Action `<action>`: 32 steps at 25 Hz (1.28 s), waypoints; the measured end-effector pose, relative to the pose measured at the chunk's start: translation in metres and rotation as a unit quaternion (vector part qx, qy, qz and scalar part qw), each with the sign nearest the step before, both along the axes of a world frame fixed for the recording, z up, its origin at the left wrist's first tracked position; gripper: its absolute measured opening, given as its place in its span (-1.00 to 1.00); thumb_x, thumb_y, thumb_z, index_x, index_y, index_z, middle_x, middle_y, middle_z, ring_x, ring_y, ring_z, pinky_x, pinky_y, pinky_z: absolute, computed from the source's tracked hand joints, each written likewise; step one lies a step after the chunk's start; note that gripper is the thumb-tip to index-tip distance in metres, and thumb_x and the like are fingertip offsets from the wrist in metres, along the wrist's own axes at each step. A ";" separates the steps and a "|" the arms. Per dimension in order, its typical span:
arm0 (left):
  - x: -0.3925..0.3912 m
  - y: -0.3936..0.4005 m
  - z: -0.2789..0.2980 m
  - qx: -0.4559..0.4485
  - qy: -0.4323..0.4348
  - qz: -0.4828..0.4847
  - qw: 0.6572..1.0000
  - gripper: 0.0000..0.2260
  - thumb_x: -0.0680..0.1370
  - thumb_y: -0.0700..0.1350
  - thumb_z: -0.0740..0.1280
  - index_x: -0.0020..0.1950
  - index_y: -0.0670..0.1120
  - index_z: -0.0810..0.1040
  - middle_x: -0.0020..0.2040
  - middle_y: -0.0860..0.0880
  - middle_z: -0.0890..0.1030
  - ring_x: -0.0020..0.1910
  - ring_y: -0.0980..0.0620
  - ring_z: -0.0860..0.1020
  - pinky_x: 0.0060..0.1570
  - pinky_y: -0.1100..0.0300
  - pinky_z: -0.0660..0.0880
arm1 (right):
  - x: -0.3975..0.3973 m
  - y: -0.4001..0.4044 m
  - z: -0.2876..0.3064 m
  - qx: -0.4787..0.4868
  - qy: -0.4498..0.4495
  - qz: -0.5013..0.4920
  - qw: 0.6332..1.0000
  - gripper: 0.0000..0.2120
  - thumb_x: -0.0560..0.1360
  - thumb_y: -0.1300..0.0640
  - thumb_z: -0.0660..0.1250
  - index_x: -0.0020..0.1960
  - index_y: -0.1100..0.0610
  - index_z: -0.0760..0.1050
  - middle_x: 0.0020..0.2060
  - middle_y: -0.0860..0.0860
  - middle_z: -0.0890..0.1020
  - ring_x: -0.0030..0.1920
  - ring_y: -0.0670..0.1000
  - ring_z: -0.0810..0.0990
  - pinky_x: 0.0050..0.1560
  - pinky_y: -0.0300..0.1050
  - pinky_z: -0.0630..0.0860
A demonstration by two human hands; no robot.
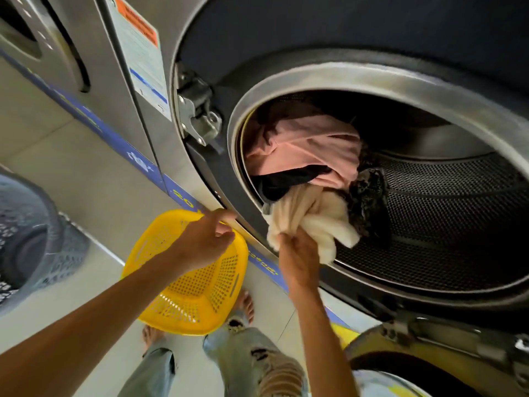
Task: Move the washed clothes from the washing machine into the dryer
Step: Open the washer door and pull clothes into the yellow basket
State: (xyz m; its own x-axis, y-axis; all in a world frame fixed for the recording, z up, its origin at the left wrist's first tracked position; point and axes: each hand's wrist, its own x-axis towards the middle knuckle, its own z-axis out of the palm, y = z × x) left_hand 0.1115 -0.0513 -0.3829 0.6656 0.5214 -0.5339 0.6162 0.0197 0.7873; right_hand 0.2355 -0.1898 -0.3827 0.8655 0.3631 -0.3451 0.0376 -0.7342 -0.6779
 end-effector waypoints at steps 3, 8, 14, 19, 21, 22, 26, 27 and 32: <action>0.018 -0.008 0.015 -0.182 -0.068 0.140 0.971 -0.49 0.50 0.02 0.43 0.38 0.18 0.32 -0.03 -0.02 0.68 -0.11 0.08 0.64 -0.17 0.21 0.55 | -0.078 0.002 0.011 0.015 0.024 0.127 0.991 -0.75 0.45 0.04 0.23 0.03 0.08 0.59 -0.08 0.01 0.70 -0.03 0.06 0.60 -0.01 -0.09 0.48; -0.012 0.003 0.013 -0.185 -0.007 0.093 0.978 -0.60 0.44 -0.30 0.34 0.14 0.13 0.63 -0.17 -0.08 0.68 -0.22 0.02 0.62 -0.20 0.23 0.58 | -0.089 -0.021 0.018 0.115 0.277 -0.033 0.953 -0.73 0.58 -0.06 0.28 0.27 -0.10 0.49 0.15 -0.03 0.59 0.16 -0.01 0.60 0.21 0.10 0.56; -0.102 -0.035 -0.021 -0.221 0.062 0.078 0.970 -0.68 0.37 -0.40 0.26 -0.12 -0.07 0.69 -0.25 -0.06 0.66 -0.30 0.13 0.58 -0.32 0.35 0.50 | -0.039 0.014 -0.044 0.184 0.386 -0.201 0.881 -0.50 0.51 -0.02 0.37 0.42 -0.04 0.37 0.09 0.11 0.61 -0.11 0.12 0.63 -0.25 0.07 0.64; -0.114 -0.018 -0.075 -0.120 0.091 0.173 0.973 -0.77 0.44 -0.26 0.35 0.01 0.01 0.61 -0.03 0.04 0.65 -0.10 0.03 0.62 -0.06 0.11 0.54 | -0.113 0.030 -0.110 0.017 0.111 0.077 0.991 -0.64 0.44 0.16 0.30 0.22 0.05 0.58 0.12 0.03 0.68 0.10 0.09 0.62 0.17 0.08 0.54; -0.111 -0.007 -0.096 -0.071 0.070 0.134 0.986 -0.67 0.39 -0.12 0.34 0.15 0.02 0.56 0.11 0.06 0.62 0.08 -0.07 0.62 0.13 -0.01 0.55 | -0.130 0.007 -0.129 -0.002 0.059 0.145 0.988 -0.61 0.46 0.20 0.26 0.27 0.10 0.56 0.14 0.07 0.65 0.11 0.11 0.61 0.17 0.03 0.52; -0.109 -0.002 -0.105 -0.040 0.069 0.100 0.992 -0.58 0.35 -0.04 0.32 0.21 0.02 0.55 0.14 0.07 0.59 0.14 -0.11 0.60 0.19 -0.04 0.53 | -0.133 -0.004 -0.135 -0.015 0.041 0.160 0.986 -0.61 0.44 0.19 0.24 0.25 0.10 0.57 0.11 0.09 0.64 0.10 0.14 0.62 0.16 0.05 0.53; -0.095 0.016 -0.118 0.000 0.088 -0.001 0.996 -0.60 0.45 -0.23 0.31 0.28 -0.01 0.53 0.28 -0.01 0.56 0.25 -0.04 0.56 0.28 0.07 0.46 | -0.105 -0.022 -0.127 0.030 -0.100 0.144 0.984 -0.67 0.43 0.24 0.24 0.15 0.12 0.60 0.08 0.08 0.62 0.09 0.16 0.60 0.05 0.20 0.56; -0.090 0.017 -0.120 -0.010 0.086 -0.003 0.996 -0.60 0.48 -0.29 0.29 0.27 0.00 0.53 0.28 0.00 0.57 0.23 0.01 0.56 0.25 0.15 0.46 | -0.086 -0.019 -0.114 0.057 -0.145 0.123 0.980 -0.68 0.44 0.27 0.25 0.15 0.15 0.59 0.11 0.10 0.61 0.11 0.15 0.58 0.02 0.18 0.57; -0.066 0.012 -0.113 -0.027 0.036 -0.035 0.998 -0.62 0.51 -0.37 0.22 0.27 -0.09 0.53 0.18 0.01 0.58 0.19 0.15 0.50 0.14 0.42 0.33 | 0.048 0.037 -0.049 0.096 -0.269 0.026 0.958 -0.33 0.40 0.01 0.44 0.46 0.09 0.32 0.41 0.20 0.30 0.29 0.13 0.50 0.23 -0.05 0.54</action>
State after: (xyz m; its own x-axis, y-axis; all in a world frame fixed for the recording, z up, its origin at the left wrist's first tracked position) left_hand 0.0458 -0.0391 -0.4955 0.6578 0.4443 -0.6082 0.6732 0.0153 0.7393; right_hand 0.2836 -0.1526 -0.4320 0.8783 0.4225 0.2238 0.4530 -0.5856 -0.6722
